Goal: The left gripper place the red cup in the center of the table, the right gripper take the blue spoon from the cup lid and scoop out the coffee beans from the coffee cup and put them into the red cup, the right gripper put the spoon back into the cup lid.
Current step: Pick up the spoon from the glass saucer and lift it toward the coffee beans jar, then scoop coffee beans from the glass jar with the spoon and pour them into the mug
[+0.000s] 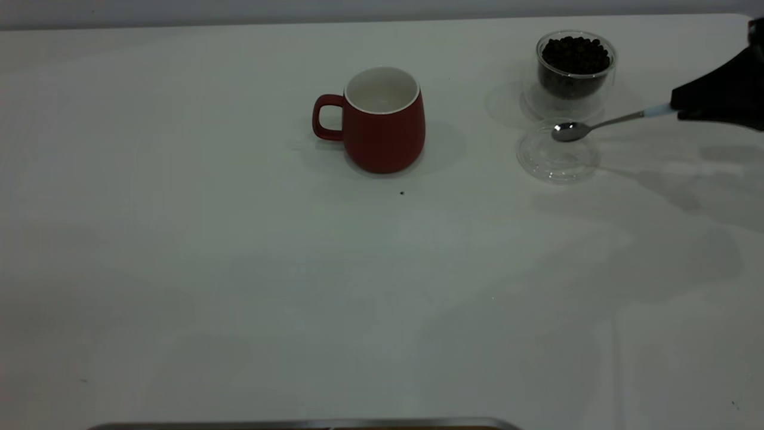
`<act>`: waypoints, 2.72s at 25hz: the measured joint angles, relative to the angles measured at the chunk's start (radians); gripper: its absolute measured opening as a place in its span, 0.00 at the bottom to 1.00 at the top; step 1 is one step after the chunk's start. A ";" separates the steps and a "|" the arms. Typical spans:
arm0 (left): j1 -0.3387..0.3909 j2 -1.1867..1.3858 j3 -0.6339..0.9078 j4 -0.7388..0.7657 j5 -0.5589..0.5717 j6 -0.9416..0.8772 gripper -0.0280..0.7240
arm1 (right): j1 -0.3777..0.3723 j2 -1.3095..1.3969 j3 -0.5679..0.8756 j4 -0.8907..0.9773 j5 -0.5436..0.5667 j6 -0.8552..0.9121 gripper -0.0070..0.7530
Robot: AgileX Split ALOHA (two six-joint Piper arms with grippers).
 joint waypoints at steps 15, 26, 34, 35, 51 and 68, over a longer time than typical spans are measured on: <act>0.000 0.000 0.000 0.000 0.000 0.000 0.82 | 0.098 -0.228 0.080 0.281 -0.121 -0.094 0.16; 0.000 0.000 0.000 0.000 0.000 0.000 0.82 | 0.180 -0.228 0.001 0.309 -0.425 -0.096 0.15; 0.000 0.000 0.000 0.000 0.000 0.000 0.82 | 0.180 -0.211 -0.004 0.316 -0.464 -0.096 0.15; 0.000 0.000 0.000 0.000 0.000 0.000 0.82 | 0.180 -0.199 -0.009 0.317 -0.462 -0.096 0.15; 0.000 0.000 0.000 0.000 0.000 0.001 0.82 | 0.166 -0.123 -0.020 0.319 -0.332 -0.045 0.15; 0.000 0.000 0.000 0.000 0.000 0.001 0.82 | 0.062 -0.048 -0.024 0.319 -0.113 0.066 0.15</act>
